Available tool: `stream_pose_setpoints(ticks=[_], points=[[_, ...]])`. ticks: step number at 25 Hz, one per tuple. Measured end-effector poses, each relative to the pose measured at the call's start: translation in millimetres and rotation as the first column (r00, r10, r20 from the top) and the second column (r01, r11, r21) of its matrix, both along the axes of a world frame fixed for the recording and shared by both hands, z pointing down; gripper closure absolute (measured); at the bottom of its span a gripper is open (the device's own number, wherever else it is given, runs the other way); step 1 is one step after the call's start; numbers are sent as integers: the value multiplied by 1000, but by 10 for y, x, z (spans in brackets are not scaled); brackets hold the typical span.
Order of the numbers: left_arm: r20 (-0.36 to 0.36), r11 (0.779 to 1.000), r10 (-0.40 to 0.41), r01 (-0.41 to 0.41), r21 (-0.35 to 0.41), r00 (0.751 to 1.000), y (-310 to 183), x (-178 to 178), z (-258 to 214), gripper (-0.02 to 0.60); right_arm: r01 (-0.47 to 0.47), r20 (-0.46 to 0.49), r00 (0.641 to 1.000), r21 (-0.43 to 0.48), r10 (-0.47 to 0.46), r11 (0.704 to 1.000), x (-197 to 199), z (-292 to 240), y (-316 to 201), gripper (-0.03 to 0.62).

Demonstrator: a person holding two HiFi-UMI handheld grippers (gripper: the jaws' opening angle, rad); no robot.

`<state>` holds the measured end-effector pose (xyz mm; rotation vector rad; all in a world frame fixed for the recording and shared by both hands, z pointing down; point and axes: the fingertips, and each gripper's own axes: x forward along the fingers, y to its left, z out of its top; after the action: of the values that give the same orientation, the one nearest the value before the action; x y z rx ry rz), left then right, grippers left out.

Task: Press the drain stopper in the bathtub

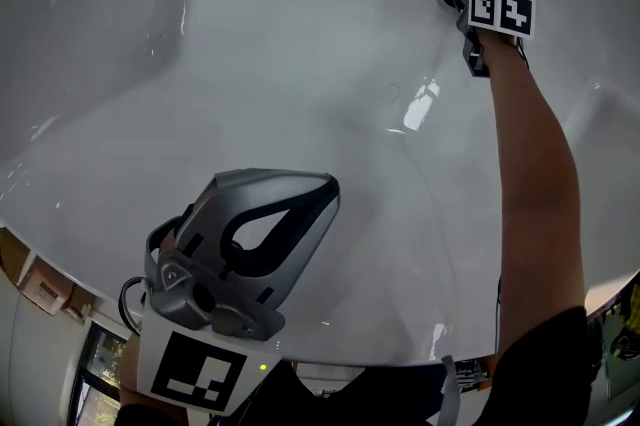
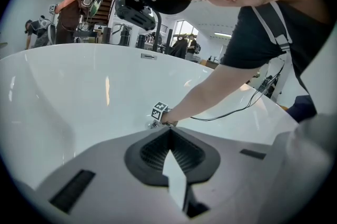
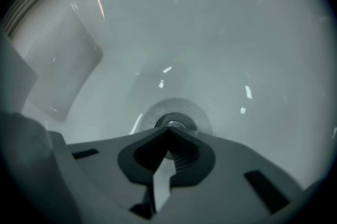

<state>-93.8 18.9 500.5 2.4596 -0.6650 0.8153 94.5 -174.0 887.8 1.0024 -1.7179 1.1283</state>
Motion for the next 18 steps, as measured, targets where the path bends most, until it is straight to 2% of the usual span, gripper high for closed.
stream_pose_setpoints(ticks=[4, 7, 10, 18], points=[[-19, 999, 2, -3, -47, 1000, 49, 11, 42, 572, 1, 5, 1000, 9, -1, 1000, -14, 8, -5, 579], [-50, 990, -38, 31, -137, 998, 88, -4, 77, 572, 20, -5, 1000, 13, -20, 1000, -7, -10, -3, 579], [-78, 972, -100, 81, -221, 992, 111, -28, 98, 572, 29, -7, 1000, 17, -29, 999, -3, -36, -3, 579], [-67, 964, -96, 76, -254, 993, 164, -30, 135, 572, 49, -38, 998, -14, -50, 999, -19, -26, -14, 579]])
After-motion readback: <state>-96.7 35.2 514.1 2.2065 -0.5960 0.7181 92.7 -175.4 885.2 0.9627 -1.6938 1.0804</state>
